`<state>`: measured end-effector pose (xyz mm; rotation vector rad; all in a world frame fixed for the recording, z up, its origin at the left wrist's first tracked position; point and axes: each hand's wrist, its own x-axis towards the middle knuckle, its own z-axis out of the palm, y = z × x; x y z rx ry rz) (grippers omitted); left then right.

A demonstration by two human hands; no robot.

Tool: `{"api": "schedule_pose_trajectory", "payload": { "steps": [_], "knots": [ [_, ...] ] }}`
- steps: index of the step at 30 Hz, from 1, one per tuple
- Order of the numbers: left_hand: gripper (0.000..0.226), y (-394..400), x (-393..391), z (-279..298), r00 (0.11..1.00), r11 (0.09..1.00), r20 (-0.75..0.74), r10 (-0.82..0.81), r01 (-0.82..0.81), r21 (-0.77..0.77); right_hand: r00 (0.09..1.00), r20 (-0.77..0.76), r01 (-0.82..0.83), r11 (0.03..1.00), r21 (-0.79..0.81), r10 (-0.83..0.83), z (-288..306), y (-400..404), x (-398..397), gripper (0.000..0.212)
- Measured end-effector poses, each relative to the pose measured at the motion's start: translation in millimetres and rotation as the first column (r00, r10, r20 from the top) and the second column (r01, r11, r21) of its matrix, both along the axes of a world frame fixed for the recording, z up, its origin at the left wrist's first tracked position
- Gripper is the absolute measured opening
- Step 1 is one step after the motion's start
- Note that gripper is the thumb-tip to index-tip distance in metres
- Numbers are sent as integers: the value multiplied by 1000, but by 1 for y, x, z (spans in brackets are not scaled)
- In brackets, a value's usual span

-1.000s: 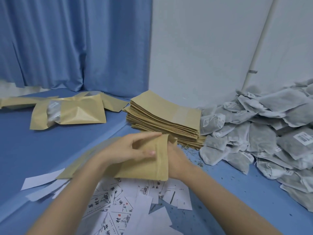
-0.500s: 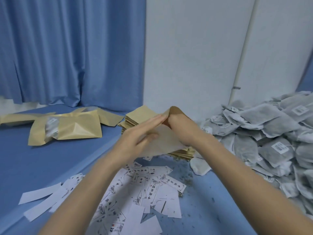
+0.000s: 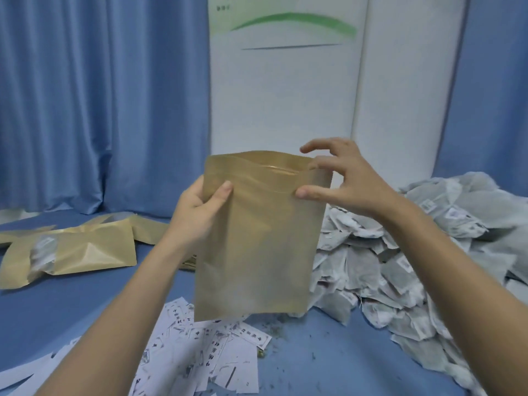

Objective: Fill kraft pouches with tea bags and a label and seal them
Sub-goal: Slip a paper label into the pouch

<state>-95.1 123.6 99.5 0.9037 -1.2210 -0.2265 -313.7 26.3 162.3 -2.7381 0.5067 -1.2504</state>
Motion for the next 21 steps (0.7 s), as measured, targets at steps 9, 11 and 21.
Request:
{"api": "schedule_pose_trajectory", "payload": {
  "steps": [9, 11, 21],
  "knots": [
    [21, -15, -36, 8, 977, 995, -208, -55, 72, 73, 979, 201, -6, 973, 233, -42, 0, -17, -34, 32],
    [26, -18, -42, 10, 968, 996, -251, 8, 16, 91, 969, 225, 51, 973, 226, -103, 0, -22, -39, 27],
    [27, -44, -76, -9, 919, 992, -392, 52, -1, 129, 955, 201, 149, 938, 312, -218, -10, -39, -85, 63]
  ]
}}
